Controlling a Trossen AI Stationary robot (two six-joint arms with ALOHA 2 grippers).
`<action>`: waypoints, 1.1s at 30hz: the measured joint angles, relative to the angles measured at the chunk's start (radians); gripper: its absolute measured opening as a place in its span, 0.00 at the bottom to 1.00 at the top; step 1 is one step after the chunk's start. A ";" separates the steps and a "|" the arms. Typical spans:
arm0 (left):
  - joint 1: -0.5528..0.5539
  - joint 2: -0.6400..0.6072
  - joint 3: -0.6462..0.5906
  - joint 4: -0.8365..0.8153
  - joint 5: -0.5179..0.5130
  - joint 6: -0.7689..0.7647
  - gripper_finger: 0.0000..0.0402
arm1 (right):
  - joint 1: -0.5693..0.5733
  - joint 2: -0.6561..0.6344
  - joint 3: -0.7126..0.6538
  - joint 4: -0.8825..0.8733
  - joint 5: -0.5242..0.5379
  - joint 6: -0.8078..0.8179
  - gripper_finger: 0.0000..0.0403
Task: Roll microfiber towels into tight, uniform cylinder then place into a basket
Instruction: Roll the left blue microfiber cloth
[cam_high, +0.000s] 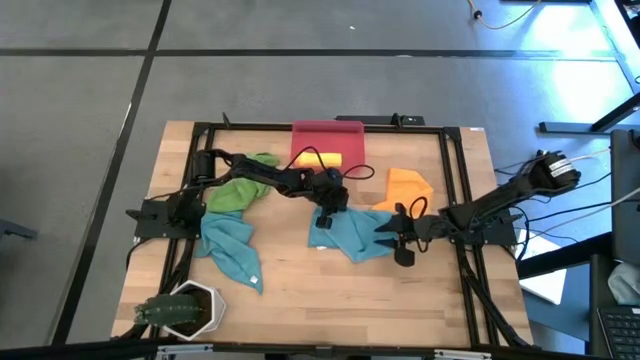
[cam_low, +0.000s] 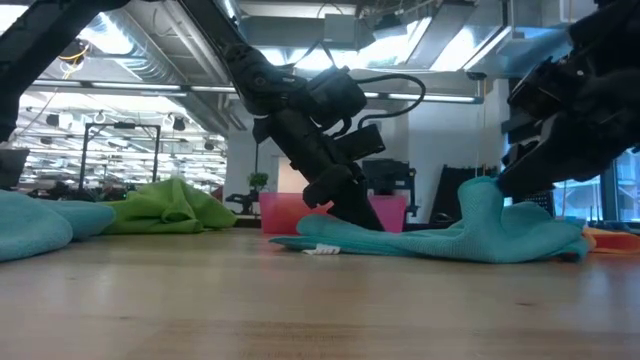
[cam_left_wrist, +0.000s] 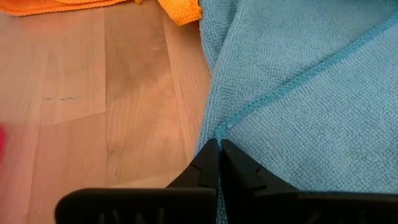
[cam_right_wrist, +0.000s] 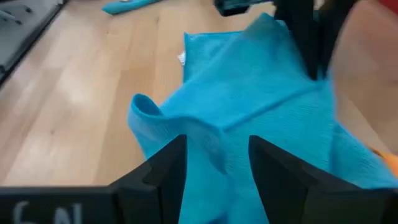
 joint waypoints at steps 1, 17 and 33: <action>0.000 0.000 0.000 0.000 0.000 0.000 0.00 | -0.004 0.015 0.000 0.014 -0.010 -0.006 0.43; -0.019 -0.129 0.005 -0.104 -0.060 0.002 0.00 | -0.015 -0.036 0.072 0.075 -0.051 -0.060 0.03; -0.277 -0.671 0.005 -0.449 -0.486 -0.061 0.00 | 0.203 -0.193 0.664 -0.622 0.234 -0.218 0.01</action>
